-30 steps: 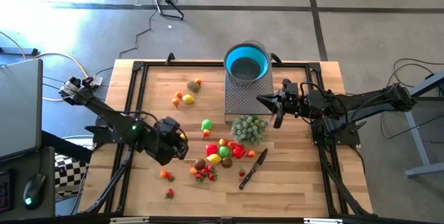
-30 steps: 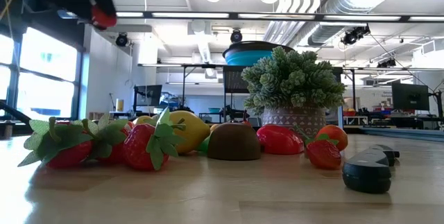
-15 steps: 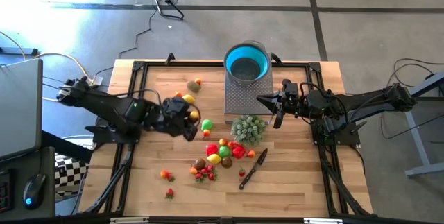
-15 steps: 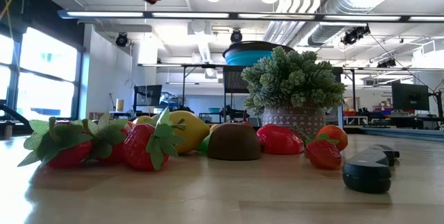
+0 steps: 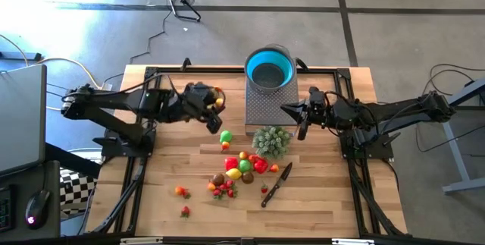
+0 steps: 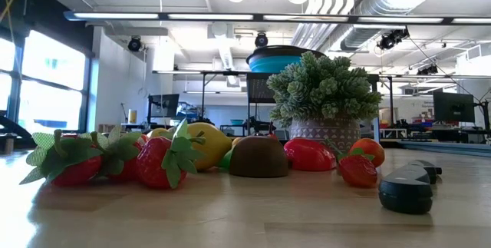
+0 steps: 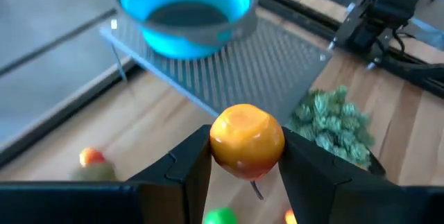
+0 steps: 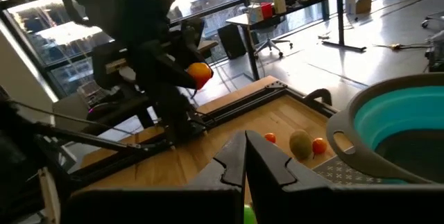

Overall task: Pick & Place Fruit
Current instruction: Put the orange pear into the blue strainer bowl

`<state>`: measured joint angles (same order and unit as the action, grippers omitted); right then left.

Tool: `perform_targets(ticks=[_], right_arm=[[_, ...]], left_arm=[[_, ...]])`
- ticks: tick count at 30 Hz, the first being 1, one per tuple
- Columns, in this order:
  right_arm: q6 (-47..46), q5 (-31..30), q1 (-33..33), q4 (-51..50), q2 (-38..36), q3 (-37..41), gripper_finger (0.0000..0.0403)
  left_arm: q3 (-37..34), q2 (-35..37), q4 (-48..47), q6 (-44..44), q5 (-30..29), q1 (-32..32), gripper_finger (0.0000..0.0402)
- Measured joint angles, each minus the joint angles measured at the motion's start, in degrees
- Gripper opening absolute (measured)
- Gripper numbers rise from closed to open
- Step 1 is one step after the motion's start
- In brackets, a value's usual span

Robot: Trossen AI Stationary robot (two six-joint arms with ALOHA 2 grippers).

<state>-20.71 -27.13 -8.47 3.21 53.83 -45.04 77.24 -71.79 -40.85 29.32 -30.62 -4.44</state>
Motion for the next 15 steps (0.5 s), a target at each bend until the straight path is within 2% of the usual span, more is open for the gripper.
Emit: perform_targets(ticks=[4, 8, 15], right_arm=[[0.00, -0.22, 1.70, 0.76, -0.01, 0.00, 0.0002], [0.02, -0.24, 3.55, 2.20, 0.75, -0.02, 0.0002], [0.01, 0.21, 6.41, 3.70, 2.98, 0.01, 0.0002]], left_arm=[[1.12, 0.00, 5.53, -9.09, 3.80, 4.06, 0.0149], [1.30, 0.00, 12.41, -16.26, 12.26, 8.55, 0.0149], [1.30, -0.09, 18.69, -19.05, 24.89, 14.18, 0.0149]])
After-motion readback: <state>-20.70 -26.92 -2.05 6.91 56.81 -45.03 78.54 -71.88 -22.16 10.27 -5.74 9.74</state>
